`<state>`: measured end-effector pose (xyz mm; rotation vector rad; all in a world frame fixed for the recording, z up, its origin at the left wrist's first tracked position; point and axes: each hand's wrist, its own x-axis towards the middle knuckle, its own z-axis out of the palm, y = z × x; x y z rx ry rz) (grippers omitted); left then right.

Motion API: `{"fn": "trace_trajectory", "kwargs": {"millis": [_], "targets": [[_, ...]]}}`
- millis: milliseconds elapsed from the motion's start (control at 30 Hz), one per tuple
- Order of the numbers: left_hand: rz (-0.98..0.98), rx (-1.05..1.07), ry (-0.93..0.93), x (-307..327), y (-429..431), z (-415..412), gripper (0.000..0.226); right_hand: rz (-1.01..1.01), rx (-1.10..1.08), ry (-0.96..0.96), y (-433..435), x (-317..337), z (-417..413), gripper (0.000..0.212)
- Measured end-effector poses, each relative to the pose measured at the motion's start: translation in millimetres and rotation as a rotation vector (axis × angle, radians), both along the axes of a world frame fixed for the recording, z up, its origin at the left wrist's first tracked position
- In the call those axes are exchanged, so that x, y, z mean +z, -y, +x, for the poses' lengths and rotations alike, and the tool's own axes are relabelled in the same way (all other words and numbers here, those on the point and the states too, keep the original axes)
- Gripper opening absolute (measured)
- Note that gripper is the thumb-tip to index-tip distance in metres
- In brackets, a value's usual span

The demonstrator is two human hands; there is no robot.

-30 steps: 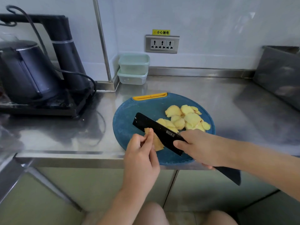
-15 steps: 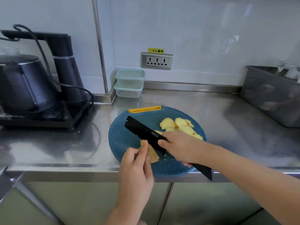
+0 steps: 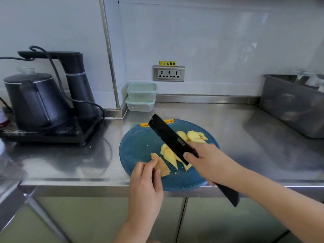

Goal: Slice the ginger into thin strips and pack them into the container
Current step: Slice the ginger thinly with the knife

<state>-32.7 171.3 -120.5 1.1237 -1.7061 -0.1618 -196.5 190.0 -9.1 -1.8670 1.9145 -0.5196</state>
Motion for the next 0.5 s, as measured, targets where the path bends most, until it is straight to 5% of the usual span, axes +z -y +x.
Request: {"fn": "trace_trajectory", "kwargs": {"millis": [500], "targets": [[-0.017,-0.030,0.032,-1,1,2,0.043,0.039,0.136,0.060,-9,-14,7,0.023]]}}
